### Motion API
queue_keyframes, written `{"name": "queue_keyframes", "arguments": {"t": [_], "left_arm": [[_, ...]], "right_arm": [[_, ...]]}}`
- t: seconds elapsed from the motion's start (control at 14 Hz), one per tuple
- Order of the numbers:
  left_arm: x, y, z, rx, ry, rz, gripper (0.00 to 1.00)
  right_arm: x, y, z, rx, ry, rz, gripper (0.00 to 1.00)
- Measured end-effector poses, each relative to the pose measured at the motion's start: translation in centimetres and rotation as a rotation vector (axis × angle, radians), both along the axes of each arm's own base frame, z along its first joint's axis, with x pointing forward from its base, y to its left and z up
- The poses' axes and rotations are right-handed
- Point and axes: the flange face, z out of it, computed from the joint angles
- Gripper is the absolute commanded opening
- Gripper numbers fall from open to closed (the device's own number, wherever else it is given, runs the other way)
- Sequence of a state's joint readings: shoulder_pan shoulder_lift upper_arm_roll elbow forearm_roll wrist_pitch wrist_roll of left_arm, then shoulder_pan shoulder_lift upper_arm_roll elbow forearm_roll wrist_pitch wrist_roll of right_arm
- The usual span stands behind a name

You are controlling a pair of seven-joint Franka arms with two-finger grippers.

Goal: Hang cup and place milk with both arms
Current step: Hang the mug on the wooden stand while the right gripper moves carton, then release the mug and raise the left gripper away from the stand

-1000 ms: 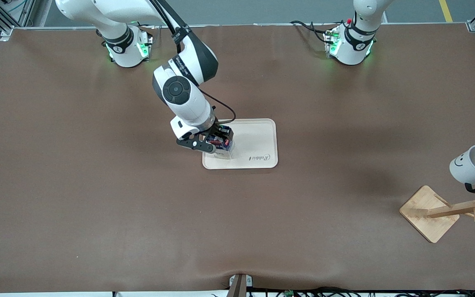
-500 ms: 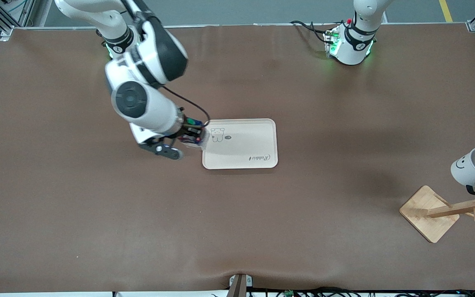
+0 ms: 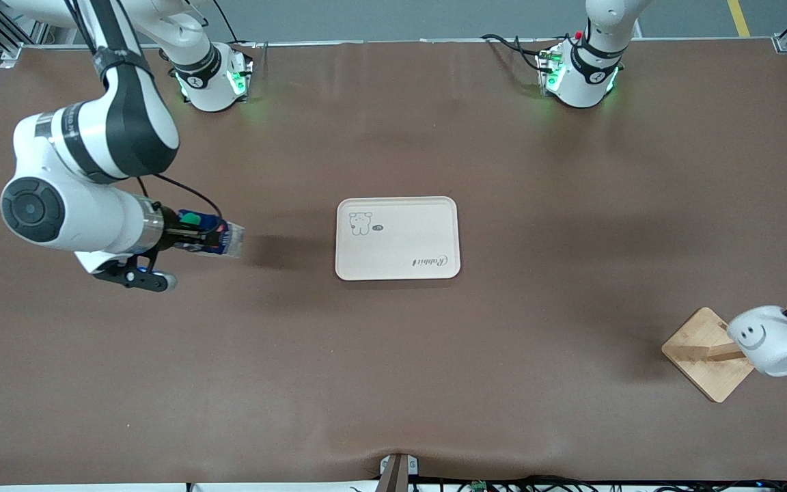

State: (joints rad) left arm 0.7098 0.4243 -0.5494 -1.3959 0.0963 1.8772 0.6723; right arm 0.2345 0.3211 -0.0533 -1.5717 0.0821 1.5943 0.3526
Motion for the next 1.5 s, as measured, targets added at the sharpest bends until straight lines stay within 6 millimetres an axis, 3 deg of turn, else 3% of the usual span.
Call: {"name": "queue_keyframes", "arguments": {"t": [0.14,0.43,0.71,0.93,1.14,1.5], "left_arm": [[-0.4,-2.3,1.2,-0.020,0.042,0.074,1.00],[-1.5,-9.0,4.5,-0.036,0.103,0.202,1.00],[-2.4,-15.5,6.1,-0.054,0.151,0.297,1.00],[-3.4,-18.7,7.5,-0.054,0.175,0.408,1.00],[-4.3,-21.1,8.0,-0.033,0.197,0.499,1.00],[-4.5,-20.7,7.9,0.003,0.196,0.513,1.00]], "right_arm": [[0.3,-4.2,-1.1,0.017,0.017,0.037,0.00],[0.9,-12.6,-3.2,0.029,-0.024,0.065,0.00],[-0.3,-20.8,-8.4,0.060,-0.099,0.126,0.00],[-1.8,-22.3,-10.5,0.078,-0.085,0.098,0.00],[-2.3,-21.6,-10.2,0.111,-0.093,0.080,0.00],[-2.6,-21.5,-10.2,0.113,-0.097,0.078,0.00]]}}
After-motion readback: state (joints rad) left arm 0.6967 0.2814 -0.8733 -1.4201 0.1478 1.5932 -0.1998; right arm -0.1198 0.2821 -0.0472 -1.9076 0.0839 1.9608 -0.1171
